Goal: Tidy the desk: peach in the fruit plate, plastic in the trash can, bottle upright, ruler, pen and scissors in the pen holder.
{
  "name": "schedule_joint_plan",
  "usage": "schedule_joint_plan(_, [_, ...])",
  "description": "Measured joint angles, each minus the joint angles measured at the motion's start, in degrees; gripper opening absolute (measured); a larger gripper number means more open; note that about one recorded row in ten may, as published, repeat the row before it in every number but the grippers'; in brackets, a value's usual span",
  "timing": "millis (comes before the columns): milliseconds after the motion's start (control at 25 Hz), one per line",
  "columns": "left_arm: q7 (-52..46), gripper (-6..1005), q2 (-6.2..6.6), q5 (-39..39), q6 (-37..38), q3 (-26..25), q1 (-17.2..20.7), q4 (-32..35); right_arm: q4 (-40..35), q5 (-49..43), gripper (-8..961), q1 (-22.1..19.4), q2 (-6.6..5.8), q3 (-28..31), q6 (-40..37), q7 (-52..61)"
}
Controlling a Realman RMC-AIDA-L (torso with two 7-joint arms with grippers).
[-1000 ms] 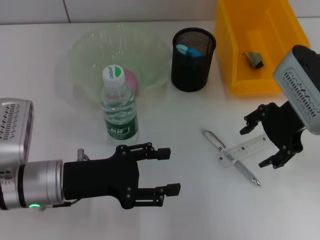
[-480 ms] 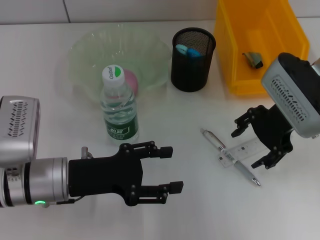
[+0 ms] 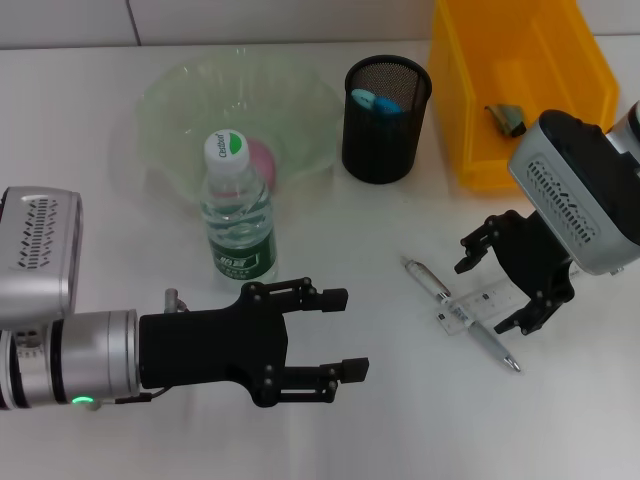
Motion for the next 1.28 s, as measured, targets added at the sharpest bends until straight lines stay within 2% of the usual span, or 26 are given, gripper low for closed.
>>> schedule_joint_plan(160, [-0.2, 771, 0.0, 0.0, -0.4, 0.0, -0.7, 0.0, 1.4, -1.3, 785, 0.8, -0.01, 0.0, 0.3, 0.0])
schedule_joint_plan(360, [-0.1, 771, 0.0, 0.0, -0.7, 0.0, -1.2, 0.0, 3.1, -2.1, 600, 1.5, 0.05, 0.0, 0.8, 0.4])
schedule_joint_plan(800, [0.0, 771, 0.04, -0.1, -0.8, 0.0, -1.5, 0.0, 2.7, -2.0, 390, 1.2, 0.15, 0.2, 0.6, 2.8])
schedule_joint_plan(920, [0.0, 771, 0.07, -0.1, -0.7, 0.0, -1.4, 0.0, 0.6, -1.9, 370, 0.9, 0.16, 0.6, -0.4, 4.9])
schedule_joint_plan(1000, [0.0, 771, 0.09, 0.0, -0.6, 0.0, -1.4, 0.0, -3.3, -1.1, 369, 0.2, 0.16, 1.6, -1.8, 7.3])
schedule_joint_plan(1120, [0.0, 771, 0.09, 0.0, -0.7, 0.0, -1.4, 0.0, -6.4, -0.3, 276, -0.4, 0.16, 3.1, -3.3, 9.3])
schedule_joint_plan(1160, [0.0, 771, 0.1, 0.0, -0.7, 0.0, -1.4, 0.0, -9.2, 0.8, 245, -0.8, 0.14, 5.3, -5.4, 10.8])
schedule_joint_plan(1280, [0.0, 771, 0.15, 0.1, -0.7, 0.0, -1.3, 0.0, -10.3, 1.3, 244, -1.1, 0.02, 6.8, -7.7, 11.9])
